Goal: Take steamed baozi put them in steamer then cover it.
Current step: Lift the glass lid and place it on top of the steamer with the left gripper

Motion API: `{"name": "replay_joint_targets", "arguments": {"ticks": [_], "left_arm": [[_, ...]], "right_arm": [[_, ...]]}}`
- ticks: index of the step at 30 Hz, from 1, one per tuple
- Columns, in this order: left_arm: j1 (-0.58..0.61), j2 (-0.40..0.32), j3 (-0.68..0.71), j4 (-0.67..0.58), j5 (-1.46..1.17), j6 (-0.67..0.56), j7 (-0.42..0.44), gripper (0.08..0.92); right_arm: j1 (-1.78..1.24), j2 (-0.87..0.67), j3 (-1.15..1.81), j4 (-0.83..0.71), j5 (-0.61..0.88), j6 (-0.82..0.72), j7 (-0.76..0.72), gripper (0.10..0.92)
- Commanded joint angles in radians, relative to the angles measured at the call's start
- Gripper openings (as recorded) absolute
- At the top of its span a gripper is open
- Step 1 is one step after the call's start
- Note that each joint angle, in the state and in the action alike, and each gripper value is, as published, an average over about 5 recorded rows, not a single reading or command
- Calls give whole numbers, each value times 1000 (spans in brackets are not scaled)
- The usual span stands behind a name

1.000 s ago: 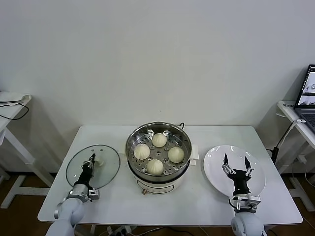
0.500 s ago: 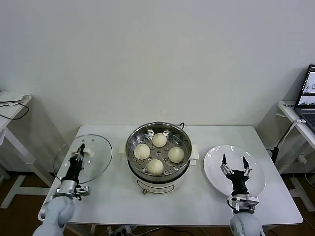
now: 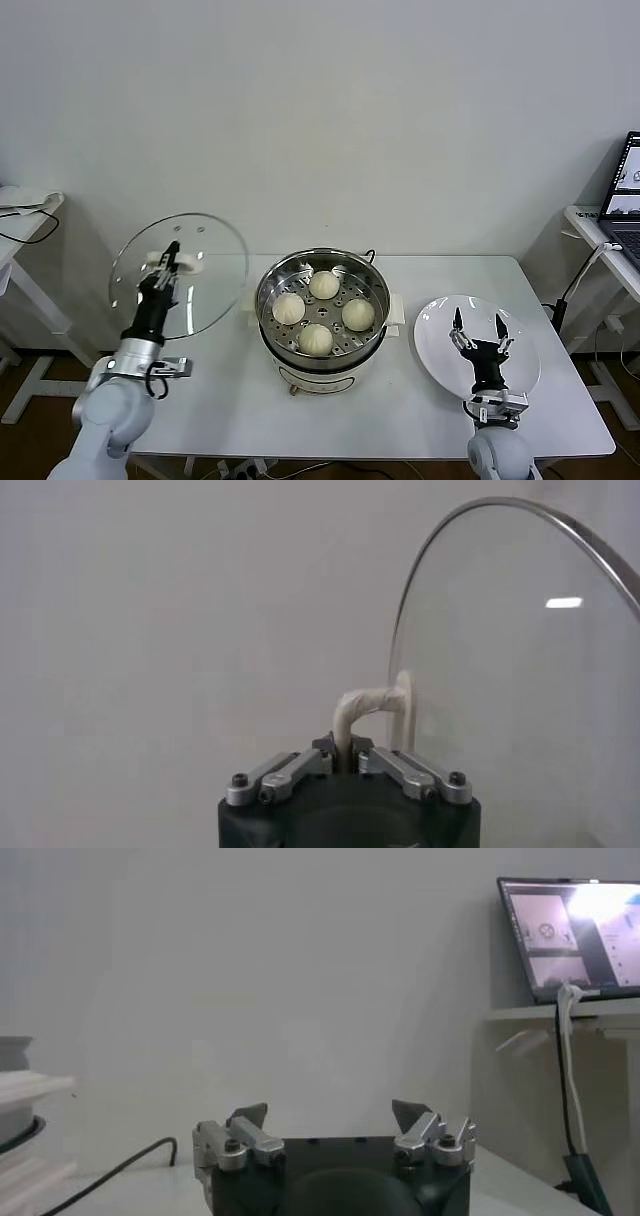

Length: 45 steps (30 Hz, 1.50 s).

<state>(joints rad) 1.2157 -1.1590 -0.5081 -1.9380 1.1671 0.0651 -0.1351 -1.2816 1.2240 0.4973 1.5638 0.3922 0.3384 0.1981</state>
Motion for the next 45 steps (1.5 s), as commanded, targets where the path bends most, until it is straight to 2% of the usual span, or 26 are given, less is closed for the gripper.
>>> {"name": "replay_joint_targets", "arguments": {"ticks": [1, 4, 9, 12, 19, 32, 45], "left_arm": [[-85, -10, 439, -273, -15, 288, 136, 195], [-133, -42, 552, -254, 14, 352, 179, 195], [-216, -104, 682, -194, 88, 473, 297, 195], [-261, -140, 723, -140, 128, 534, 370, 195], [-309, -171, 769, -83, 161, 598, 449, 195], [-323, -228, 716, 56, 300, 590, 484, 195], [-323, -258, 703, 90, 303, 586, 463, 195]], "right_arm": [[14, -4, 7, -13, 10, -1, 1, 823], [20, -4, 11, -21, 13, -1, 1, 823], [31, 0, 13, -38, 14, -9, 3, 823], [36, 2, 14, -44, 13, -17, 5, 823], [46, 6, 14, -51, 13, -25, 6, 823], [48, 23, 15, -58, 12, -25, 3, 823], [56, 26, 13, -71, 13, -24, -2, 823]]}}
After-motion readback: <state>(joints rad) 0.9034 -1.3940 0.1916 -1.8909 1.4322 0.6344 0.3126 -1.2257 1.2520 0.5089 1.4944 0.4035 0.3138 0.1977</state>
